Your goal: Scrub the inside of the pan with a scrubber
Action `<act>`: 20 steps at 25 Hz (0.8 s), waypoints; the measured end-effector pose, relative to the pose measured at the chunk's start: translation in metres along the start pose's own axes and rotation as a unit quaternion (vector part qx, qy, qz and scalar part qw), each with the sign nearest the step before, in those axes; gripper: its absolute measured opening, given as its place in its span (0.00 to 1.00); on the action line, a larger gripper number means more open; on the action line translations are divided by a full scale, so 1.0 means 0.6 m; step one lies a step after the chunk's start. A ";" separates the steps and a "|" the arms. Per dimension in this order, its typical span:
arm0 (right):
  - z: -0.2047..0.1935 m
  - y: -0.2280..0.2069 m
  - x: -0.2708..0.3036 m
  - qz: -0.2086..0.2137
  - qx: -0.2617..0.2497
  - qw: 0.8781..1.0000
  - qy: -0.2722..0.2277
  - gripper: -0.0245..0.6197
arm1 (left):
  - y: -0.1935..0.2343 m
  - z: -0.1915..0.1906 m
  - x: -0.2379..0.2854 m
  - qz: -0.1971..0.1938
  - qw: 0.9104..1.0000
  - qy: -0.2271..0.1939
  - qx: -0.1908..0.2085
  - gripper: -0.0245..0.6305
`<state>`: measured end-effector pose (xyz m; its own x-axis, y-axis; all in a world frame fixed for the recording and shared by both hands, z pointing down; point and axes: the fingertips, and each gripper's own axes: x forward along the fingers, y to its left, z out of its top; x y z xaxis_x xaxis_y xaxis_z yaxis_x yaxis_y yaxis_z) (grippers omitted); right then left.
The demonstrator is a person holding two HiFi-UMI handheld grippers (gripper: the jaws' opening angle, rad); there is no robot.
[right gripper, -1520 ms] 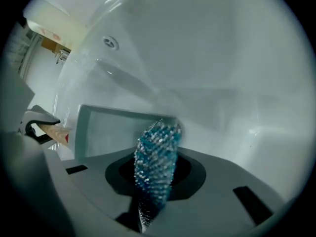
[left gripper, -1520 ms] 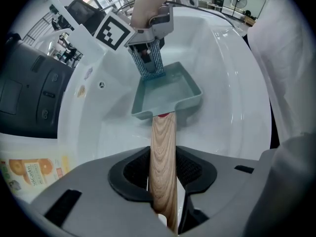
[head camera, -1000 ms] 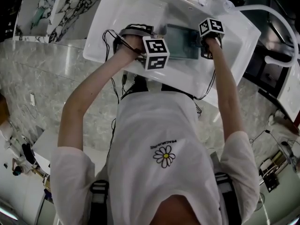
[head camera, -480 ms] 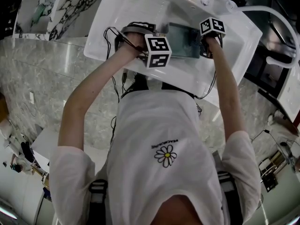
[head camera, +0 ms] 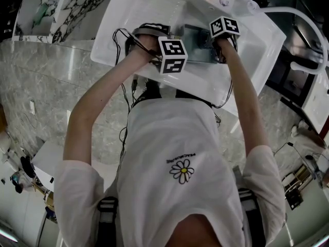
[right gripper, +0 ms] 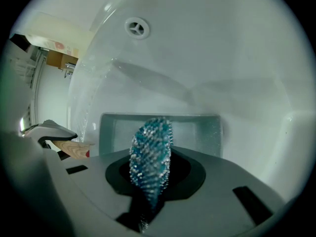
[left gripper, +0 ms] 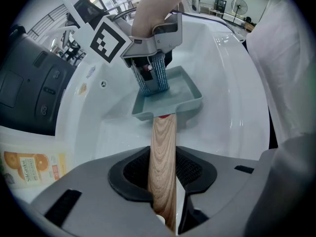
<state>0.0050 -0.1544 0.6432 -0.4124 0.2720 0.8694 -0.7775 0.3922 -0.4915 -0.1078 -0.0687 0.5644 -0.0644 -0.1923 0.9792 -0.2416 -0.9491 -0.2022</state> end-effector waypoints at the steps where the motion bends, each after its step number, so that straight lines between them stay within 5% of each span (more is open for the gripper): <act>1: 0.001 0.007 0.000 0.006 -0.001 1.000 -0.002 0.13 | 0.000 0.000 0.000 0.000 1.000 0.000 0.000 0.24; 20: 0.007 0.139 -0.006 0.141 0.001 0.990 -0.028 0.13 | -0.003 0.001 0.000 0.001 1.000 -0.007 0.007 0.24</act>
<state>-0.0604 -0.1263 0.5991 -0.6384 0.3206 0.6997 -0.6293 0.3060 -0.7144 -0.1066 -0.0674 0.5648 -0.0521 -0.1969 0.9790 -0.2279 -0.9522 -0.2036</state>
